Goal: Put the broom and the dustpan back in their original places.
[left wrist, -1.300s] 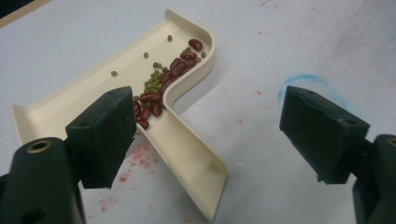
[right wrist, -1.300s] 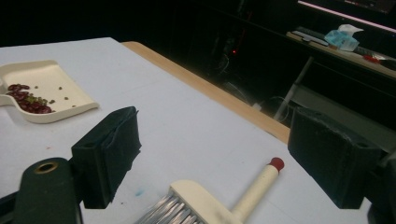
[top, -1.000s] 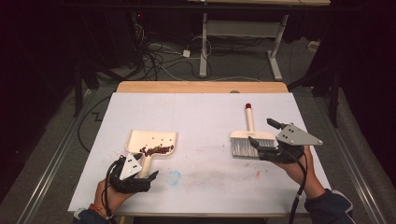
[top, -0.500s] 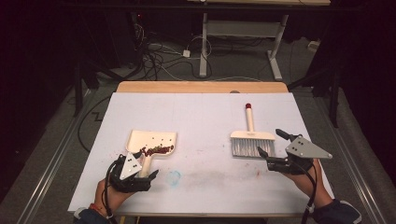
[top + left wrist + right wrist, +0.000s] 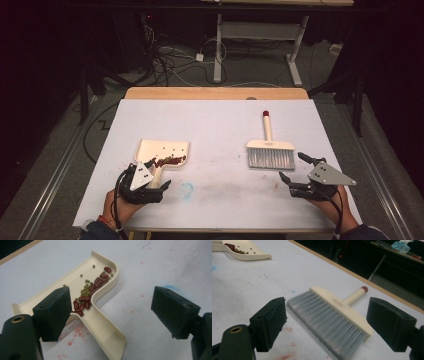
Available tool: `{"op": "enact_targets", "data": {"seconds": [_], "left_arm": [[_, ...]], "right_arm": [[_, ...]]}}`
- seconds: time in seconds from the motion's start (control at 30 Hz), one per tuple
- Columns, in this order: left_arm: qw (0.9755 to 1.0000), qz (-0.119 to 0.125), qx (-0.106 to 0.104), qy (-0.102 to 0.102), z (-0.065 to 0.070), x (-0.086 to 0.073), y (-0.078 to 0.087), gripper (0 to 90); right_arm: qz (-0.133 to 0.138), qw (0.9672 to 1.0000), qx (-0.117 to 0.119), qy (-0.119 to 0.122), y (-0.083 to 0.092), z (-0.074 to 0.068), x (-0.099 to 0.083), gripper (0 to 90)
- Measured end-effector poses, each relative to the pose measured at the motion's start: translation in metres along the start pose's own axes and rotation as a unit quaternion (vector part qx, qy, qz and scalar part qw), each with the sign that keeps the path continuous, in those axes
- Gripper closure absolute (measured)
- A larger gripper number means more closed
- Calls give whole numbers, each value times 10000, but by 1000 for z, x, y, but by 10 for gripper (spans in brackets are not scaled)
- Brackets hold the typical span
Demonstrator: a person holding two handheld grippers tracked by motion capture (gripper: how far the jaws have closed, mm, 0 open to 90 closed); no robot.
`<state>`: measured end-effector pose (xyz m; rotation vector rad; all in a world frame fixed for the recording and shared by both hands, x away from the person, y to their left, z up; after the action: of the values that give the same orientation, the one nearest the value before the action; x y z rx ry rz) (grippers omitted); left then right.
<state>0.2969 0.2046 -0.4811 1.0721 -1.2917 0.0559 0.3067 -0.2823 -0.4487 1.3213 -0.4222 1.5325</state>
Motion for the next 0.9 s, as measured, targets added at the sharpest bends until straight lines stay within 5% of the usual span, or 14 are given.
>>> {"op": "enact_targets", "data": {"seconds": [0.3, 0.4, 0.9], "left_arm": [[10000, 37, 0, -25, 0, 0, 0, 166], [10000, 13, -9, 69, 2, -2, 0, 166], [10000, 50, 21, -82, 5, -1, 3, 166]], "right_arm": [[-113, 9999, 41, 41, 7, -8, -14, 165], [-130, 9999, 75, 52, 6, -10, -15, 165], [-95, 9999, -16, 66, 10, -11, -14, 166]]}}
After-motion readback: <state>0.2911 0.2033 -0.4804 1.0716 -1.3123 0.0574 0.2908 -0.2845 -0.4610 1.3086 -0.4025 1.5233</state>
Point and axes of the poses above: each handheld gripper's, and its own axes: y roughly backward along the jaws, x roughly out of its top, z roughly to its right, the point moved 1 cm from there along -y, roughly forward along the jaws, and after that the axes turned 7 degrees about -x, right-handed, at the moved point
